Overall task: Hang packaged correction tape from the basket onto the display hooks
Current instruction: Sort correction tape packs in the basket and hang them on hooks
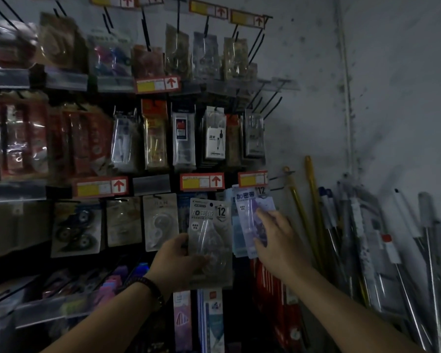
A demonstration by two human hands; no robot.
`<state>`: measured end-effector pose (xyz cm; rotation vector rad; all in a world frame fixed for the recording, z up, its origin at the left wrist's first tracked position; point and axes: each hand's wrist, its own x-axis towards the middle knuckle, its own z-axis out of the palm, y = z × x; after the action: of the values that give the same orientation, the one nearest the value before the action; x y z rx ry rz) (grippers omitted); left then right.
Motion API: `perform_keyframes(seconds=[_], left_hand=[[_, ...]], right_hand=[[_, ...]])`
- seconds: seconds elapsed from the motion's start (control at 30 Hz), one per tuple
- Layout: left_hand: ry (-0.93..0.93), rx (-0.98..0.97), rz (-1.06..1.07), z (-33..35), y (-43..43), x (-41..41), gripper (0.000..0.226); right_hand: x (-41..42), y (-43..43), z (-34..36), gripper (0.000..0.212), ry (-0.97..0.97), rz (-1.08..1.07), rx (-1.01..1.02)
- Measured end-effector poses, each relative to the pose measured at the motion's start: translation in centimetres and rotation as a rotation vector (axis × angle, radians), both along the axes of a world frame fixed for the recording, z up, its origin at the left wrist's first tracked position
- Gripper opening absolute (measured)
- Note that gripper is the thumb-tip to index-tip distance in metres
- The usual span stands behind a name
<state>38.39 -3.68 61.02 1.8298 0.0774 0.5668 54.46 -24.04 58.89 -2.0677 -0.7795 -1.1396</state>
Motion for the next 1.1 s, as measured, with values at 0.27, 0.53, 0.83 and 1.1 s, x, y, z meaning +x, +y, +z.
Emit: perform_keyframes(seconds=[0.27, 0.53, 0.83, 1.1], left_hand=[[0.019, 0.003, 0.003, 0.0, -0.2, 0.3, 0.043], [0.012, 0.002, 0.01, 0.3, -0.1, 0.1, 0.045], [-0.01, -0.023, 0.01, 0.6, -1.1, 0.0, 0.039], [-0.004, -0.043, -0.083, 0.2, -4.7, 0.9, 0.031]], right_hand=[[0.1, 0.5, 1.5, 0.079, 0.046, -0.052, -0.116], [0.5, 2.6, 1.8, 0.066, 0.131, -0.161, -0.146], [-2.7, 2.1, -0.4, 0.06, -0.018, 0.073, -0.054], [-5.9, 0.9, -2.6, 0.086, 0.016, 0.158, -0.11]])
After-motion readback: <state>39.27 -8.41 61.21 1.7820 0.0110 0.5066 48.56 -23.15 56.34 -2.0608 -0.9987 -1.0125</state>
